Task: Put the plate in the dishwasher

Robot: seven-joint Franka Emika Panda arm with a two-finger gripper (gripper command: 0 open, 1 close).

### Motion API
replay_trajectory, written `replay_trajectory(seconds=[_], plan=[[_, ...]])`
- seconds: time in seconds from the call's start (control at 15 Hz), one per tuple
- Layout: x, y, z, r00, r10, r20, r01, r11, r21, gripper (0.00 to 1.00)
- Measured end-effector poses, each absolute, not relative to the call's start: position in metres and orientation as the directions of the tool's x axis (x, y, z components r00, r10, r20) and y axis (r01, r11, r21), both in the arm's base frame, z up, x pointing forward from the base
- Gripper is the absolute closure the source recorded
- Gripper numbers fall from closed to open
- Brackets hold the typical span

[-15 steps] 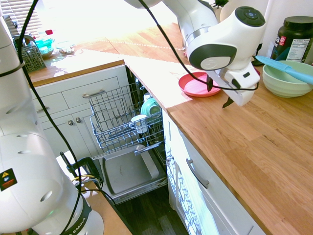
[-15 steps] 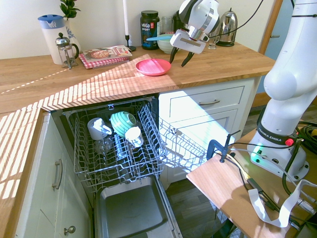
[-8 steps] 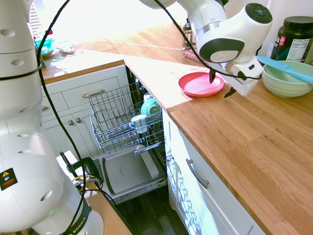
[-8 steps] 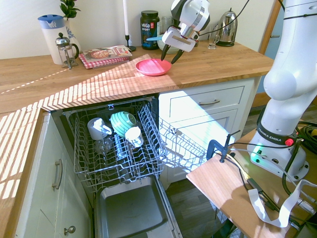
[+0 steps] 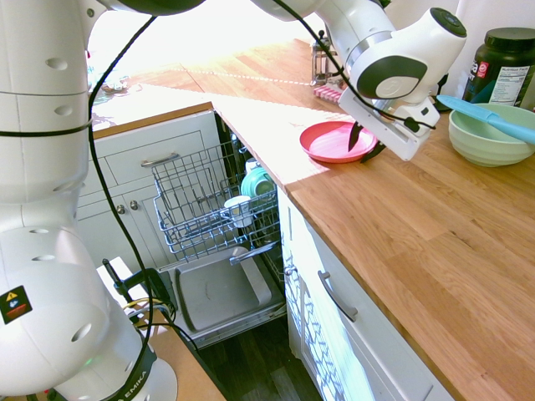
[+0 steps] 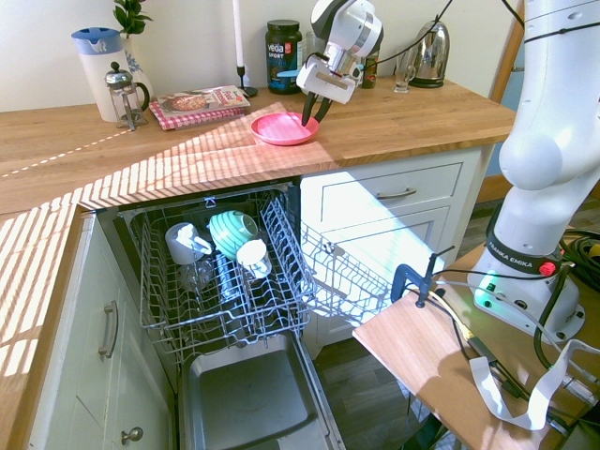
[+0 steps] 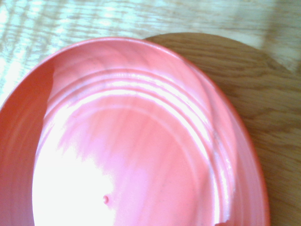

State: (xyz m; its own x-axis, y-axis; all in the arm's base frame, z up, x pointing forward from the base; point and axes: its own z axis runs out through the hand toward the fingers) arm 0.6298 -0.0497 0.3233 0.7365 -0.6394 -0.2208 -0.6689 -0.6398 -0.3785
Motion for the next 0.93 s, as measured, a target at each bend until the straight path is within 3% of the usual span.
replay_trajectory(seconds=[0.6,0.8,0.93], plan=[[0.644,-0.045,0.335,0.749,-0.631,-0.201,-0.651,-0.646,-0.399,1.00],[0.667,-0.026,0.378,0.789,-0.603,-0.122,-0.588,-0.680,-0.439,1.00],[0.683,0.012,0.428,0.830,-0.555,-0.048,-0.526,-0.752,-0.398,1.00]])
